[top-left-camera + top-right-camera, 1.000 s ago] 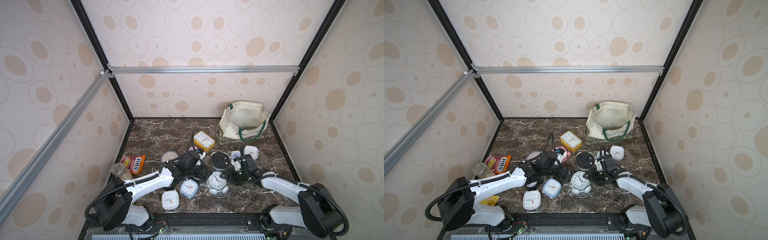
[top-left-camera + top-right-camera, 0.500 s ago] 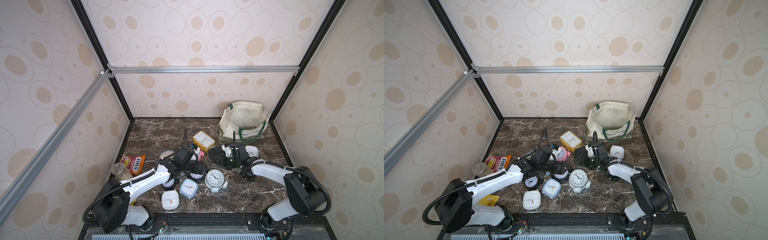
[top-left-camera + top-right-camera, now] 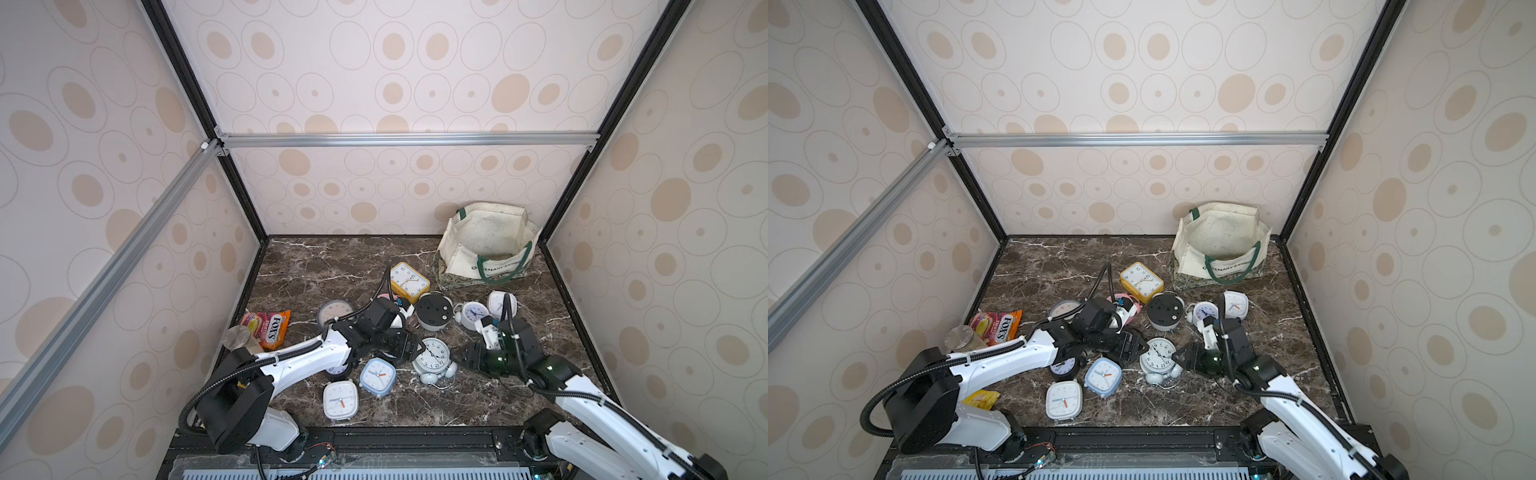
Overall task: Put the alarm clock into the canvas bag
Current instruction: Move the alarm to the center of the board, then pick up the alarm from the center of the board.
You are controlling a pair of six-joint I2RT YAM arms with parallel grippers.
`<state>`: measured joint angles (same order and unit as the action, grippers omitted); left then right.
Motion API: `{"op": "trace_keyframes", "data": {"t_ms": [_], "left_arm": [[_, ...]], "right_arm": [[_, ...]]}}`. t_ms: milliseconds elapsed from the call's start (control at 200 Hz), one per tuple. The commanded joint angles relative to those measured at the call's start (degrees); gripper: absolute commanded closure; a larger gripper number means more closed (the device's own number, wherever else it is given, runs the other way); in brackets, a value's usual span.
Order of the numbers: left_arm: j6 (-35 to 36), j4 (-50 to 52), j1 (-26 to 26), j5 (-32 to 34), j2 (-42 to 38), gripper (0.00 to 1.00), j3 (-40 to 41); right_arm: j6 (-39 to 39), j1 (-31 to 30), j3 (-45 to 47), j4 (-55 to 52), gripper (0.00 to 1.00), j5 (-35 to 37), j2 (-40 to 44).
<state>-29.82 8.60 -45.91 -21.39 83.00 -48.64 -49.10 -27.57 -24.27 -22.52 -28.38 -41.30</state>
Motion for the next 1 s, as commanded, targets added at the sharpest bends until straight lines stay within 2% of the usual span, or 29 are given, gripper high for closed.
{"op": "trace_keyframes", "data": {"t_ms": [0, 110, 250, 445, 635, 785, 995], "left_arm": [[1.2, -1.9, -0.7, -0.3, 2.3, 0.19, -3.9], [0.7, -2.5, -1.0, 0.3, 4.0, 0.22, -5.1], [0.8, -3.8, -1.2, -0.7, 4.9, 0.22, -5.5], [0.6, -4.5, -1.4, -1.6, 8.1, 0.25, -5.2], [-0.1, -6.0, -1.6, -2.1, 9.0, 0.29, -4.3], [-0.1, -6.8, -1.6, -2.9, 10.1, 0.31, -3.4], [-0.3, -7.6, -1.6, -4.0, 13.0, 0.38, -2.9]], "right_arm": [[-8.4, -2.2, 3.8, -4.7, 0.48, -1.2, 7.4], [-11.6, -4.3, 8.1, -4.8, 0.52, -0.8, 11.3], [-16.5, -5.3, 14.6, 1.9, 0.51, -1.9, 13.4], [-16.9, -5.3, 17.6, 11.7, 0.51, -1.8, 7.2], [-21.5, -5.4, 22.5, 27.3, 0.51, -1.4, 3.6], [-20.7, -5.4, 22.3, 28.5, 0.51, -0.3, 1.8], [-21.2, -5.4, 22.7, 33.4, 0.55, 1.2, -1.8]]}}
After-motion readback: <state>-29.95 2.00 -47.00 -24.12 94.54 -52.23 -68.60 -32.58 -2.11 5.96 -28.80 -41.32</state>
